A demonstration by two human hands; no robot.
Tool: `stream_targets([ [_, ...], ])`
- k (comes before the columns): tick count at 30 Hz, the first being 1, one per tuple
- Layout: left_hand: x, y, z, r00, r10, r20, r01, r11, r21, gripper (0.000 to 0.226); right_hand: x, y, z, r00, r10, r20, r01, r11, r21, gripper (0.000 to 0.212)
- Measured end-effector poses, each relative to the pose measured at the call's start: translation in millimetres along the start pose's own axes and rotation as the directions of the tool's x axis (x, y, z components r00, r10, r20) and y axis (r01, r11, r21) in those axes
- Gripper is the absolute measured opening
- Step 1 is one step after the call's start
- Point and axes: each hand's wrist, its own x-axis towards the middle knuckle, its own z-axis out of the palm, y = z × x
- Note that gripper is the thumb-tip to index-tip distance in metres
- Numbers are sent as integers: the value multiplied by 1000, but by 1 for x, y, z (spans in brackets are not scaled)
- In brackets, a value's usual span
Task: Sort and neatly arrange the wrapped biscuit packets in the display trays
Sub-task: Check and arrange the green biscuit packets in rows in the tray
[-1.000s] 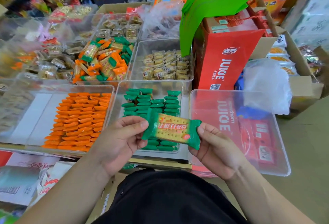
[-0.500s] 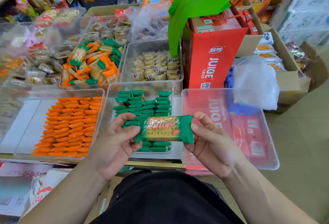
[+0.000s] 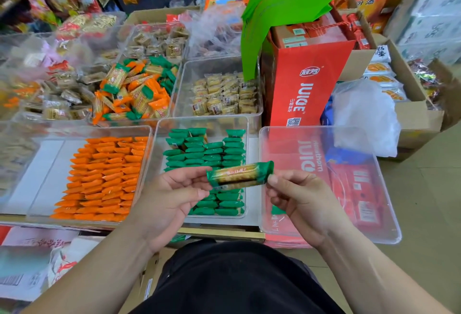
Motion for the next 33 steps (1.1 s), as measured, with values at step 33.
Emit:
stream_targets([
  [33, 73, -2, -52, 936, 346, 68, -264, 563, 783, 28, 74, 2, 39, 965, 245, -88, -245, 969, 18, 24],
])
